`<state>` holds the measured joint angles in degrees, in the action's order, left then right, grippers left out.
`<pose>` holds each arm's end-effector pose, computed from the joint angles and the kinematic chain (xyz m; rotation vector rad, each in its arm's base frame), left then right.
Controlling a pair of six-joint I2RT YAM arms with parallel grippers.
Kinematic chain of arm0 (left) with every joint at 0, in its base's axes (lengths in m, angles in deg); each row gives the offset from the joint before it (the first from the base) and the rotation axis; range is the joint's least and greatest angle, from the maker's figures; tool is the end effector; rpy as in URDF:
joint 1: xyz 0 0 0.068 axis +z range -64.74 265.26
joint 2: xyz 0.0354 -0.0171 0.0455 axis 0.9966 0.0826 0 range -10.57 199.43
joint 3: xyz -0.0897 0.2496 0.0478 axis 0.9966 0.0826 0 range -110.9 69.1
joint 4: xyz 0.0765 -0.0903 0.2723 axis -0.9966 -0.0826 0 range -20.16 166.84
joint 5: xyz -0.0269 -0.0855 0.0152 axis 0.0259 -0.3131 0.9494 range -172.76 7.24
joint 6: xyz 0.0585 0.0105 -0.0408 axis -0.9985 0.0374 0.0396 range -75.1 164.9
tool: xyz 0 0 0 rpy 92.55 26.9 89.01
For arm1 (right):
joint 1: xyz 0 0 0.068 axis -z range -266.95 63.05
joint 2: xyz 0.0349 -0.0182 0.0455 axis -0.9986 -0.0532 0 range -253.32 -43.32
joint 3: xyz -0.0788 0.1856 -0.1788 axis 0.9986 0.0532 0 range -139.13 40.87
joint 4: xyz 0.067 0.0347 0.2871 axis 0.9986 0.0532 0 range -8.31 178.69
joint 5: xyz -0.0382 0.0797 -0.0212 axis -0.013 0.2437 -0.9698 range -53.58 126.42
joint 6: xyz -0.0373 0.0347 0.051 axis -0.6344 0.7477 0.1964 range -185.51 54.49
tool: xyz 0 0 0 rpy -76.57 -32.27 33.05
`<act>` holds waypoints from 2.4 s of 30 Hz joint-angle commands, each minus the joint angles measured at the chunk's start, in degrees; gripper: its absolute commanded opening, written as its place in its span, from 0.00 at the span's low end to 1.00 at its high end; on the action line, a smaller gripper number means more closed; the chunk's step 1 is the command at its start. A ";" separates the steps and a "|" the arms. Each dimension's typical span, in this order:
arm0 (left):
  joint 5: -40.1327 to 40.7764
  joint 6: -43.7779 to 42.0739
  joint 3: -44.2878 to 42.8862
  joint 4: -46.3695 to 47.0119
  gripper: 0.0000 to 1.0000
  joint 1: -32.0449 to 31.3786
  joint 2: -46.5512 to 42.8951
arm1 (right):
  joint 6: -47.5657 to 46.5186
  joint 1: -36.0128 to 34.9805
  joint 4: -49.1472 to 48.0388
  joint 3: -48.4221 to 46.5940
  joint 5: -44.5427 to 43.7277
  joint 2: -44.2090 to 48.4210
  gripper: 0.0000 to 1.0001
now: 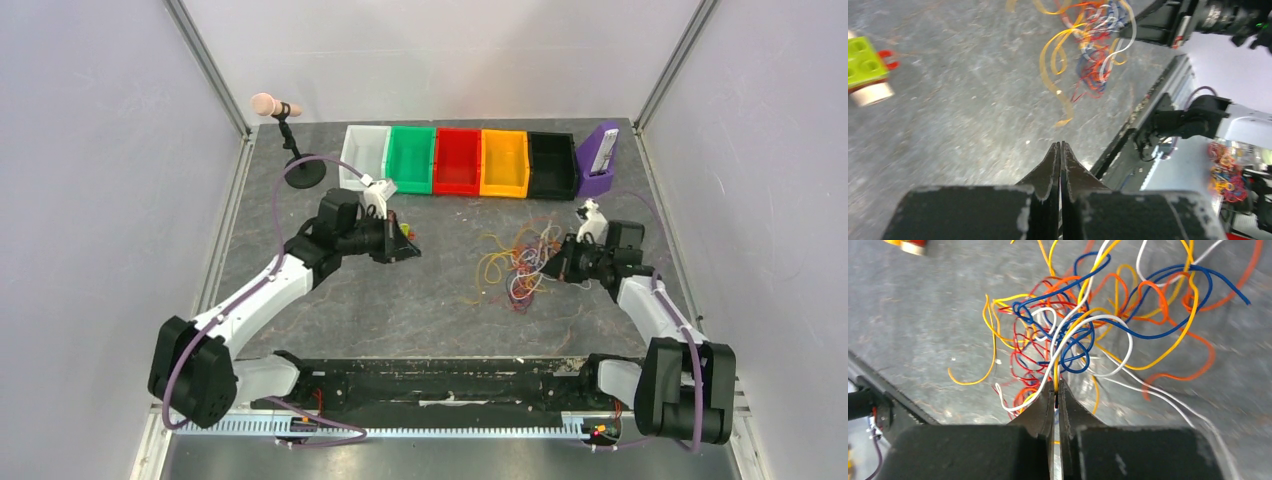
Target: Untangle the cables
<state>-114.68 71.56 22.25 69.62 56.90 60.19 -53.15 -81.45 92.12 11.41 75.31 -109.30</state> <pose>0.2696 -0.1813 0.2354 0.3903 2.2079 -1.1385 0.2612 0.0124 0.1436 0.0406 2.3197 0.8640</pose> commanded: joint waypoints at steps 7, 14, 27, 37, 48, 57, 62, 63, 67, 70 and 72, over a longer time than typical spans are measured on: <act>3.78 -10.87 -2.14 -1.68 0.71 -7.30 5.14 | -3.95 3.09 8.64 -0.51 6.20 -6.23 0.00; 5.09 -12.44 -22.45 6.94 0.73 -16.82 32.00 | -2.21 2.11 4.82 -0.84 4.89 -7.26 0.00; 10.14 -11.98 -43.53 7.51 0.30 -21.58 57.47 | -3.94 2.31 7.80 -5.40 0.87 -10.79 0.00; 8.09 -16.81 -23.86 -3.21 0.02 -10.87 30.49 | -18.04 11.15 21.10 -13.94 -14.69 -10.67 0.00; -1.15 -20.26 -17.60 -10.84 0.02 -2.30 7.89 | -29.18 13.63 23.61 -11.43 -20.37 -8.37 0.00; -8.20 -21.47 -23.12 -15.16 0.02 4.66 0.35 | -33.67 15.20 20.84 -10.68 -24.76 -11.35 0.00; -10.76 -23.78 -34.11 -21.10 0.02 7.45 -1.00 | -35.43 16.12 18.70 -9.70 -26.12 -13.36 0.00; -11.17 -23.67 -36.16 -22.16 0.02 8.02 -0.94 | -35.54 16.12 18.28 -9.73 -26.22 -13.86 0.00; -11.66 -22.55 -41.23 -23.94 0.02 9.55 -0.95 | -35.70 16.12 17.62 -10.19 -25.39 -14.54 0.00; -12.24 -21.23 -41.49 -23.80 0.02 9.43 -1.06 | -35.96 16.13 18.77 -10.89 -23.24 -14.44 0.00; -12.56 -20.79 -38.81 -23.93 0.02 8.03 -1.31 | -36.35 16.02 20.51 -11.56 -18.16 -14.30 0.00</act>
<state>-125.30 50.12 -17.53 46.53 65.91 59.58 -87.33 -65.93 112.60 1.21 53.13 -123.50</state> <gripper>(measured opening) 0.042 0.007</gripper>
